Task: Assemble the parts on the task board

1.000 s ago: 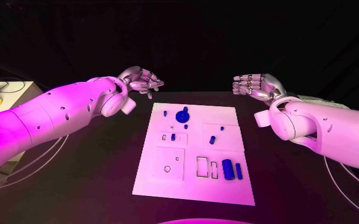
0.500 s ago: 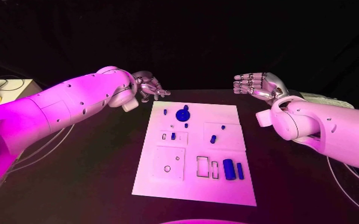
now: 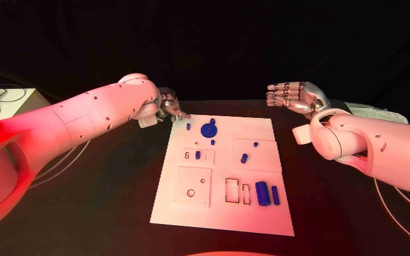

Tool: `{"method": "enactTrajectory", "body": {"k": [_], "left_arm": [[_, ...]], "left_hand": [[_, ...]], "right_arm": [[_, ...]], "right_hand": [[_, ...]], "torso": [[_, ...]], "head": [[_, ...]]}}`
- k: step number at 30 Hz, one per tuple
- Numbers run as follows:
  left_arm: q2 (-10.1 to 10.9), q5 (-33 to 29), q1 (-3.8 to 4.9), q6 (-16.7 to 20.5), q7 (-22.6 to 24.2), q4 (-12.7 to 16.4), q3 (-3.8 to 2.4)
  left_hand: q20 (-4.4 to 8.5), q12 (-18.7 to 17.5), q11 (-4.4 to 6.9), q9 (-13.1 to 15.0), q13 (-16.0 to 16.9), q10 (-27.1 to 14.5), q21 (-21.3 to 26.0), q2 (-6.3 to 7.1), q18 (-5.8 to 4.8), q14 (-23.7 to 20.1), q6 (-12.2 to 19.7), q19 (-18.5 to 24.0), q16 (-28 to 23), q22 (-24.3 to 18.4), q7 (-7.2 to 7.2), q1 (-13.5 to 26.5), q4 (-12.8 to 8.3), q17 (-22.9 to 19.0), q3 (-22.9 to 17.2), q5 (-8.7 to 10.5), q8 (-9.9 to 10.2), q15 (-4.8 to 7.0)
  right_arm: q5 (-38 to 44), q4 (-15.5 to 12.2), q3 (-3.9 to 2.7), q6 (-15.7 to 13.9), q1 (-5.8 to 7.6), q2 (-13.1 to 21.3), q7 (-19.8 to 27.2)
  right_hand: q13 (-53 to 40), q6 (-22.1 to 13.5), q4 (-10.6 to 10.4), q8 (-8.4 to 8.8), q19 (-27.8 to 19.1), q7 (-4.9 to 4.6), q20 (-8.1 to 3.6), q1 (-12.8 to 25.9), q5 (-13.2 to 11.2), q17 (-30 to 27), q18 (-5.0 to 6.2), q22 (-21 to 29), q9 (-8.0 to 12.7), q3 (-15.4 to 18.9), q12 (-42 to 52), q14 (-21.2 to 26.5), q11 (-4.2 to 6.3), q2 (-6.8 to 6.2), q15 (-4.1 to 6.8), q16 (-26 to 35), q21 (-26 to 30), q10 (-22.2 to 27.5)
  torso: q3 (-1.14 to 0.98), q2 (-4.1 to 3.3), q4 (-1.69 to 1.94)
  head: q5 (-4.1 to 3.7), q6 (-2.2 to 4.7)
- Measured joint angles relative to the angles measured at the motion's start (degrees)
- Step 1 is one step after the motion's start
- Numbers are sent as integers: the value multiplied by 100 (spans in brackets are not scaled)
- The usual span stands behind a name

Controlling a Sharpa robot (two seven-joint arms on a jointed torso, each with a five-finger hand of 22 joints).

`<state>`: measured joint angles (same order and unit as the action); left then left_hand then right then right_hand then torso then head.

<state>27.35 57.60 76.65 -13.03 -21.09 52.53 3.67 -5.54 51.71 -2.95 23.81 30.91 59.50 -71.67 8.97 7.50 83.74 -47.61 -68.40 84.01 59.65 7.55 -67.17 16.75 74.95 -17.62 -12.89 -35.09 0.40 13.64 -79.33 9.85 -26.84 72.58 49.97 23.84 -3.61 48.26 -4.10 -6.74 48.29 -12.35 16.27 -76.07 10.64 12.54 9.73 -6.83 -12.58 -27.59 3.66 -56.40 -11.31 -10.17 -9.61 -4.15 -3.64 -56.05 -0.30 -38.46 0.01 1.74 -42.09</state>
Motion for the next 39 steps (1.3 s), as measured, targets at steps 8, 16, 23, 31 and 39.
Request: {"method": "enactTrajectory", "body": {"k": [8, 16, 23, 31, 39], "left_arm": [[-60, 137, 16, -95, -134, -11, -10], [-110, 178, 19, -177, -187, 12, -9], [-200, 180, 18, -255, -207, -15, -5], [-290, 180, 18, -332, -248, -122, 0], [-350, 180, 16, -374, -287, -206, 5]], "left_hand": [[0, 38, -1, 17, 16, 0, -38, 0, -49, 21, 0, -41, 4, 57, 0, 0, 0, 0, 0, 0, -14, 21], [21, 38, 20, 36, 29, 21, -62, -22, -49, 21, -21, -61, 29, 76, -21, 22, 0, -1, 0, 0, -13, 21], [21, 60, 20, 42, 29, 20, -61, -22, -48, 21, -21, -61, 29, 82, -21, 22, 0, -1, -1, 1, -13, 21], [21, 60, 19, 60, 42, 20, -61, -75, -48, 21, -21, -60, 29, 82, -21, 15, 0, -1, -1, 1, -41, 21], [21, 84, 19, 88, 51, 20, -83, -111, -48, 21, 0, -60, 29, 88, -41, -21, 0, -2, -1, 1, -41, 21]], "right_arm": [[6, -3, 0, -6, 9, -13, -4], [21, 4, 1, -23, 11, -32, -4], [35, 6, 1, -36, 13, -49, -4], [41, 8, 0, -42, 13, -68, -4], [43, 5, 0, -42, 15, -67, -4]], "right_hand": [[0, 0, 0, 0, 0, 0, 0, 0, 0, -7, 0, 8, 0, 0, 0, 0, -20, 0, 0, 0, 0, -20], [0, 0, 0, 0, 0, 0, 0, 0, 0, -7, 0, 8, 1, 0, 0, 0, -20, 0, 0, 0, 0, -20], [1, 0, 0, 0, 0, 0, 0, 0, 0, -6, 0, 8, 1, 0, 0, 0, -20, 0, 0, 0, 0, -20], [1, 0, 0, 0, 0, 0, 0, 0, 9, -10, 0, 13, 5, 0, 0, 0, -20, 0, 0, 0, 0, -20], [1, 0, 0, 0, 0, 0, 0, 0, 23, -18, 0, 19, 9, 0, 0, 0, -20, 0, 0, 0, 0, -20]], "torso": [[-11, -66, -22], [-18, -97, -34], [-18, -104, -34], [-19, -118, -30], [-23, -131, -34]], "head": [[18, -16], [40, -15], [37, -21], [43, -40], [44, -77]]}}
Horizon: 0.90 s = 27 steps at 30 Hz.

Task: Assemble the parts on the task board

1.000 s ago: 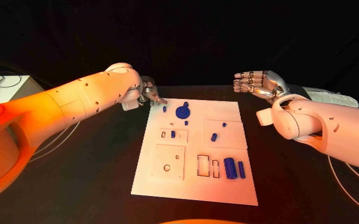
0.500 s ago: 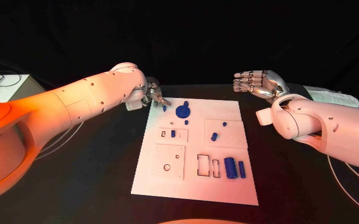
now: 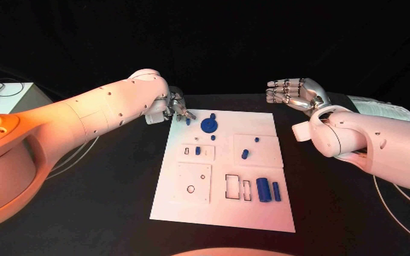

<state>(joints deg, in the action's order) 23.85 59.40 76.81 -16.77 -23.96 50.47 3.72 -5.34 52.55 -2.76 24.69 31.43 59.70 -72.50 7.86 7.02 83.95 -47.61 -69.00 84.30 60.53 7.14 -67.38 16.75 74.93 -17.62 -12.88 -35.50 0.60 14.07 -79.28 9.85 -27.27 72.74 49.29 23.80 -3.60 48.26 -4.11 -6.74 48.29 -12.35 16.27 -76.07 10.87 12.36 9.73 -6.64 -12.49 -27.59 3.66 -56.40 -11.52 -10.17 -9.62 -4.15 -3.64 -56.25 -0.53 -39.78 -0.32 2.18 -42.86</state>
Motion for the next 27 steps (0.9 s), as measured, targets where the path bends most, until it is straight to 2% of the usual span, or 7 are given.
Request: {"method": "enactTrajectory", "body": {"k": [13, 27], "left_arm": [[-33, 0, -4, -43, -44, -140, 11], [-85, -1, -9, -106, -45, -179, 35]], "left_hand": [[0, 0, 0, 17, 6, 0, 0, -16, 0, 0, 0, 0, 22, 13, 0, -16, -18, 0, -18, 0, -22, 0], [0, 22, -1, 75, 22, 0, -24, -116, 1, 0, 0, 1, 22, 28, 0, -116, -39, -1, -73, 0, -54, 0]], "right_arm": [[0, -6, 0, -1, 7, 0, 1], [0, -8, 0, -3, 10, 1, 2]], "right_hand": [[0, 0, 0, 0, 0, 0, 0, 0, 0, 1, 0, 0, 0, 0, 0, 0, 0, 0, 0, 0, 0, 0], [0, 0, 0, 0, 0, 0, 0, 0, 0, -9, 0, 9, 7, 0, 0, 0, 0, 0, 0, 0, 0, 0]], "torso": [[-4, -36, -8], [-12, -45, -5]], "head": [[-14, -31], [13, -94]]}}
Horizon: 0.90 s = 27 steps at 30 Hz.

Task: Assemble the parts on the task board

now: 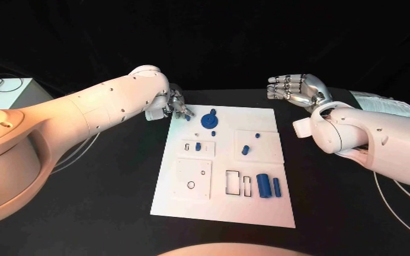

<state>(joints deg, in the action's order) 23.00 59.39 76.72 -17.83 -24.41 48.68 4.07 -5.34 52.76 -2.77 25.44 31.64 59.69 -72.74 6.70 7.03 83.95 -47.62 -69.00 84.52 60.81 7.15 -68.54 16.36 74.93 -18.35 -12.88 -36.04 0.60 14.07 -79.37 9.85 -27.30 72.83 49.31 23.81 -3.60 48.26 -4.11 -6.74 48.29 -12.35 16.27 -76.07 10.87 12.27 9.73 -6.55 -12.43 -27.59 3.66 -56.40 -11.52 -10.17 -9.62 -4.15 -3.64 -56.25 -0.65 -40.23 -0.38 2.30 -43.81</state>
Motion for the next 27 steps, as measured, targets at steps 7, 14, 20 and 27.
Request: {"method": "enactTrajectory", "body": {"k": [7, 14, 20, 27], "left_arm": [[-2, -20, 0, -17, 2, -3, 1], [-1, -159, 2, -24, 7, -8, 1], [46, -343, -1, -25, 10, 61, 1], [270, -634, -2, 11, -2, 338, -16]], "left_hand": [[1, 0, 47, 121, 9, 1, -22, -146, 0, 3, -30, 1, 0, 22, -72, -318, -51, 0, -245, 0, -90, 45], [75, -4, 117, 271, -14, 13, -87, -102, 1, -10, 95, 31, 0, 74, -134, -713, -397, -1, -1173, 25, -253, 114], [100, 12, 166, 271, 2, 128, -116, 38, 1, 10, 149, 57, -29, 102, -181, -637, -164, -1, -1500, 53, -498, 134], [115, 175, 203, 272, 165, 231, -137, 186, 1, 2, 157, 72, -45, 98, -173, -251, -284, -1, -1887, 19, -733, 167]], "right_arm": [[0, 0, 0, 2, 2, 0, 0], [-3, 5, 0, 5, 2, -6, 0], [-10, 10, 0, 8, 2, -8, -2], [-16, 10, 0, 11, 2, 2, -3]], "right_hand": [[0, 0, 0, 0, 0, 0, 0, 0, 0, 0, 0, 0, 0, 0, 0, 0, 0, 0, 0, 0, 0, 0], [0, 0, -17, 0, 0, 0, 0, 1, 34, -29, 0, 32, 25, 17, 0, 0, 0, 1, 0, 0, 0, 0], [0, 0, -23, 0, 0, 0, 0, 46, 57, -34, 0, 39, 30, 23, 0, 0, 0, 45, 0, 0, 0, 0], [0, 0, -39, 0, 0, 0, 0, 45, 80, -43, 0, 50, 38, 39, 0, 0, 0, 45, 0, 0, 0, 0]], "torso": [[-4, 0, 2], [-3, -7, 7], [-5, -9, 5], [-16, -8, 15]], "head": [[18, -25], [15, -30], [10, -36], [38, -40]]}}
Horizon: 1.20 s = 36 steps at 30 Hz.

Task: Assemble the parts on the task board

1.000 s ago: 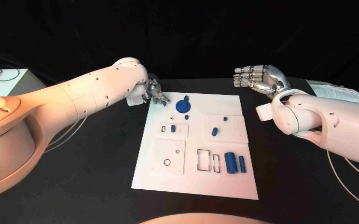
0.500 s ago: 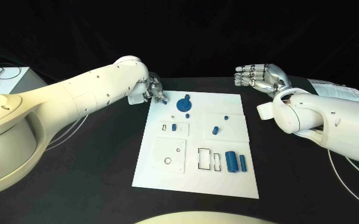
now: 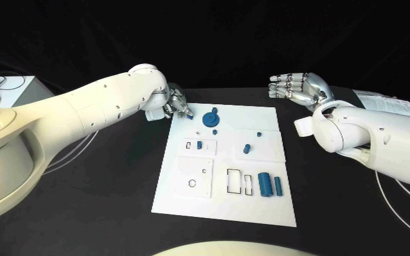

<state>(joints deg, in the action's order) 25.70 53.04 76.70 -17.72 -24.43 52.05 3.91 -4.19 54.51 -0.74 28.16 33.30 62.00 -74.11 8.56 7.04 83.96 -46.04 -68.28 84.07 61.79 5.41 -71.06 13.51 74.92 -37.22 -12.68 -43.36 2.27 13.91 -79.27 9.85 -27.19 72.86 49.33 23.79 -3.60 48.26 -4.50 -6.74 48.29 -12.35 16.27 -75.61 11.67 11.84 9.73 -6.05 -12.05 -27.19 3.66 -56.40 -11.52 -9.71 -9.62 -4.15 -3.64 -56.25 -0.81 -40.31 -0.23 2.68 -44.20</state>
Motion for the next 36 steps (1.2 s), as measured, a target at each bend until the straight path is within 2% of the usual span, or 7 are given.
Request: {"method": "enactTrajectory", "body": {"k": [1, 13, 15, 22, 23, 27, 36], "left_arm": [[39, -30, 0, 12, -4, 55, -1], [711, -238, 9, 236, -166, 1077, -5], [830, -242, 9, 283, -198, 1271, -4], [1213, -220, 10, 494, -290, 1871, 18], [1258, -214, 10, 533, -300, 1953, 29], [1374, -172, 8, 667, -321, 2171, 63], [1475, 6, -40, 1003, -340, 2546, 183]], "left_hand": [[0, 24, -9, 0, 16, 9, 0, 38, -1, 9, 0, 0, 0, 0, 0, 38, -263, 0, -273, 3, 0, 9], [137, 558, 110, 5, 636, 463, -173, 175, 0, 0, -108, -140, 63, 191, -107, 612, -445, 0, -771, -209, -95, 102], [161, 623, 142, 642, 705, 575, -248, 245, -1, 7, -143, -250, 106, 296, -96, 777, -484, 0, -857, -484, -119, 151], [221, 726, 197, 702, 851, 764, -362, 288, -93, 8, -239, -394, 134, 476, -114, 950, -490, 0, -852, -872, -137, 193], [223, 735, 197, 1044, 866, 765, -367, 294, -93, 9, -241, -411, 134, 493, -116, 957, -501, 0, -840, -912, -137, 193], [248, 808, 247, 1174, 951, 892, -498, 337, -93, 1, -288, -581, 173, 700, -120, 1065, -508, -1, -835, -1115, -137, 226], [255, 830, 268, 1430, 1003, 920, -532, 341, -183, 9, -304, -647, 173, 812, -136, 1123, -524, -1, -831, -1176, -135, 235]], "right_arm": [[-1, 1, 0, 0, 0, 2, 0], [-10, 22, 2, -1, -9, 27, 2], [-11, 21, 1, -1, -13, 31, 4], [-20, 25, 0, -1, -47, 35, 7], [-21, 29, 0, -1, -55, 37, 7], [-26, 39, 2, -1, -72, 39, 8], [-33, 53, 2, 1, -99, 32, 9]], "right_hand": [[0, 0, 0, 0, 0, 0, 0, 0, 0, 0, 0, 0, 0, 0, 0, 0, 0, 0, 0, 0, 0, 0], [0, 0, -16, 0, 0, 0, 0, 31, 151, -36, 0, 42, 25, 16, 0, -21, 0, 31, -21, 0, 0, 0], [0, 0, -16, 0, 0, 0, 0, 31, 153, -36, 0, 42, 25, 16, 0, -20, 0, 31, -21, 0, 0, 0], [0, 0, -16, 23, 0, 0, 0, 31, 188, -46, 0, 52, 33, 16, 0, -20, 0, 31, -21, 0, 0, 0], [0, 0, -16, 23, 0, 0, 0, 31, 189, -51, 0, 58, 33, 16, 0, -20, 0, 31, -21, 0, 0, 0], [0, 0, -16, 23, 0, 0, 0, 30, 189, -53, 0, 60, 39, 16, 0, -20, 0, 30, -21, 0, 0, 0], [0, 42, 12, 23, 0, -1, 0, 29, 188, -70, 0, 79, 47, 22, 0, -20, 0, 29, -21, 0, 0, 0]], "torso": [[-2, 1, 3], [-13, 70, 71], [-13, 82, 81], [-14, 97, 102], [-13, 97, 102], [-17, 97, 105], [-13, 96, 105]], "head": [[4, -2], [7, -62], [-1, -80], [-6, -114], [-1, -116], [21, -136], [41, -156]]}}
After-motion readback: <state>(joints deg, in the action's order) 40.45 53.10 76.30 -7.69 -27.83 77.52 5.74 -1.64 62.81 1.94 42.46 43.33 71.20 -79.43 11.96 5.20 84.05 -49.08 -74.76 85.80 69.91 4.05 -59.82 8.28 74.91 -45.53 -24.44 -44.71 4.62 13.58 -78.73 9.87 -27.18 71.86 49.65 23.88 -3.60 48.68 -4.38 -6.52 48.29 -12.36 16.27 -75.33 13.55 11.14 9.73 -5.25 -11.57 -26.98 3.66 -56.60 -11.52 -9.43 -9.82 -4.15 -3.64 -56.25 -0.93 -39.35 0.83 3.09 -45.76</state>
